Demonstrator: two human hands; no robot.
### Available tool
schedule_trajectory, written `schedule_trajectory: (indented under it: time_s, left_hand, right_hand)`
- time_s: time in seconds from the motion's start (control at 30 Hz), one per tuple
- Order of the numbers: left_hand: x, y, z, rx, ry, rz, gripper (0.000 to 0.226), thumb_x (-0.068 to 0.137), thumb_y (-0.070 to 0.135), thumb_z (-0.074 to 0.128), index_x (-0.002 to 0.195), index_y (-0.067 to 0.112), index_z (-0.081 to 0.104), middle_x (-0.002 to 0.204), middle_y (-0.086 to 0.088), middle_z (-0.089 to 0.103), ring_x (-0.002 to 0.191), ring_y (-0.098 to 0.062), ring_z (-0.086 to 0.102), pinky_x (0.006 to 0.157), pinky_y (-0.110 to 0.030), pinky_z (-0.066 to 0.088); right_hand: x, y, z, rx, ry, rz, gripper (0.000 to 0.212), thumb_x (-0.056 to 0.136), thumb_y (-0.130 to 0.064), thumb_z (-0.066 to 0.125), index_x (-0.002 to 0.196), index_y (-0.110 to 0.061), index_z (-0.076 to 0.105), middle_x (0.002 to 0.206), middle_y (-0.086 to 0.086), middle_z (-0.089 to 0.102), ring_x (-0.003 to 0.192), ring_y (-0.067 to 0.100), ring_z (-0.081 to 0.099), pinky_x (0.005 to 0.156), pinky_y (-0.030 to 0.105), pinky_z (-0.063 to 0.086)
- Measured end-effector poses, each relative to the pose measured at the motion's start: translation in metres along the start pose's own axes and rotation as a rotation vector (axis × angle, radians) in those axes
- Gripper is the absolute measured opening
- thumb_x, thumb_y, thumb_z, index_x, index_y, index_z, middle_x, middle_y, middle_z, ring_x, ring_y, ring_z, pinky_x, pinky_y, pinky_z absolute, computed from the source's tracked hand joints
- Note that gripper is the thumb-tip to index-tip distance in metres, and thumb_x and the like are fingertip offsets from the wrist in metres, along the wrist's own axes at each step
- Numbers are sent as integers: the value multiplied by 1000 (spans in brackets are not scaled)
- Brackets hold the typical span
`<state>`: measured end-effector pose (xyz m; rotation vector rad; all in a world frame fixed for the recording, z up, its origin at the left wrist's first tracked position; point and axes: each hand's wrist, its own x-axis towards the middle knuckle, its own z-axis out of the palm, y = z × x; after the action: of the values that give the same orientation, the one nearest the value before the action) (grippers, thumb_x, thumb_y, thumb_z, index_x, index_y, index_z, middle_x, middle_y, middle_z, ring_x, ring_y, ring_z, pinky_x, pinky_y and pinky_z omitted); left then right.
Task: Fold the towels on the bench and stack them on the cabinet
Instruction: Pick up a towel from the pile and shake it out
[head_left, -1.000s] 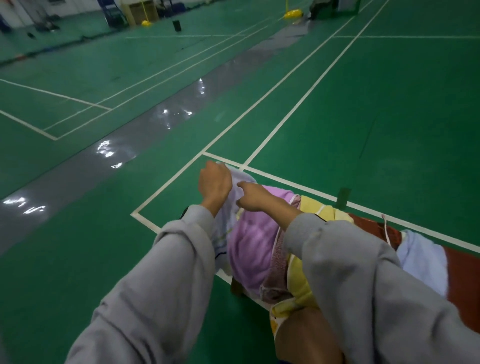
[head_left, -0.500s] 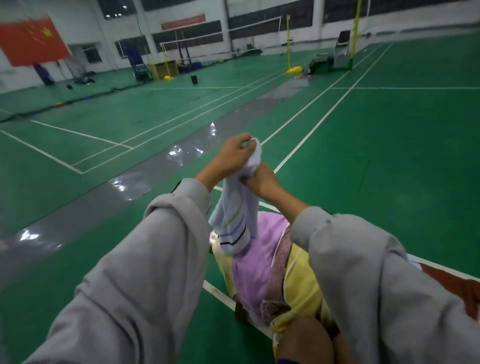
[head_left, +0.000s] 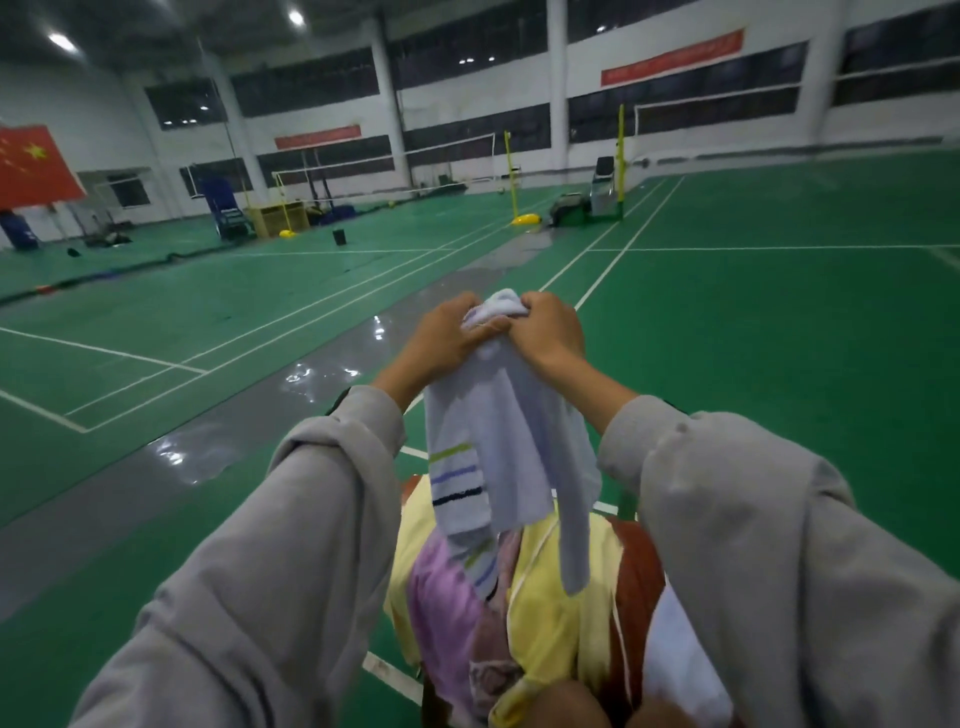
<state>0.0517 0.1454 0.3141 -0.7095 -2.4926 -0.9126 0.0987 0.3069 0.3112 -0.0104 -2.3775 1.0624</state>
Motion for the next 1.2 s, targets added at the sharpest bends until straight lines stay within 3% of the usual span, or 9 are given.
schedule_trajectory:
  time_s: [0.13, 0.33, 0.47, 0.63, 0.73, 0.87, 0.93, 1.07, 1.2]
  left_hand:
    - [10, -4, 7, 31, 85, -88, 49, 90, 53, 67, 76, 6, 69, 69, -11, 65, 60, -16, 49, 58, -34, 39]
    - [18, 14, 21, 25, 282, -238, 29, 106, 40, 47, 102, 12, 55, 95, -8, 62, 81, -28, 57, 72, -41, 49]
    - [21, 17, 35, -31, 133, -288, 25, 103, 33, 54, 102, 7, 55, 97, -12, 60, 86, -26, 54, 75, -41, 46]
    - [11, 43, 58, -553, -218, -405, 39, 68, 18, 72, 102, 10, 56, 97, -11, 60, 88, -24, 57, 68, -35, 48]
    - [8, 64, 69, -571, -466, -295, 32, 83, 10, 77, 109, 19, 62, 108, -7, 70, 97, -24, 69, 80, -41, 60]
    - [17, 73, 82, -372, -212, -239, 2, 92, 19, 72, 91, 18, 71, 92, -8, 70, 85, -22, 65, 74, -34, 55]
    - [23, 73, 83, -262, -73, -232, 19, 84, 33, 76, 76, 16, 73, 77, -6, 68, 73, -17, 58, 65, -32, 47]
    - [24, 87, 80, -581, -306, -130, 26, 84, 12, 80, 109, 14, 74, 104, -6, 76, 89, -13, 69, 73, -24, 56]
    - [27, 103, 80, -501, -209, -230, 16, 95, 18, 68, 80, 15, 71, 79, -1, 69, 73, -14, 62, 55, -17, 48]
  right_hand:
    - [14, 18, -40, -212, -173, -62, 23, 81, -39, 78, 79, -17, 70, 72, 5, 65, 75, 28, 64, 55, 28, 36]
    - [8, 68, -71, -518, -623, 161, 33, 84, -32, 80, 96, -6, 64, 80, 8, 62, 67, 22, 59, 53, 29, 51]
    - [10, 72, -82, -394, -404, 102, 14, 97, -18, 57, 86, -10, 58, 91, 17, 61, 84, 31, 59, 60, 31, 36]
    - [24, 31, -80, -180, -96, -81, 15, 96, -7, 47, 89, -17, 55, 103, 17, 66, 93, 33, 59, 72, 35, 42]
    - [27, 15, -80, -212, -92, -108, 8, 96, -17, 54, 90, -16, 60, 90, 9, 62, 82, 29, 57, 62, 30, 36]
    - [31, 20, -87, -298, -120, -49, 19, 74, -28, 78, 83, -12, 75, 81, 9, 69, 82, 28, 66, 64, 30, 46]
    - [29, 23, -95, -300, -166, -18, 34, 67, -41, 86, 80, -10, 77, 78, 10, 72, 77, 24, 65, 65, 33, 52]
    - [34, 32, -107, -311, -257, 6, 21, 77, -22, 80, 89, -5, 81, 86, 15, 75, 76, 20, 63, 66, 31, 53]
    - [38, 44, -113, -51, -306, 43, 23, 86, -21, 75, 95, 0, 73, 85, 10, 67, 80, 22, 59, 64, 28, 45]
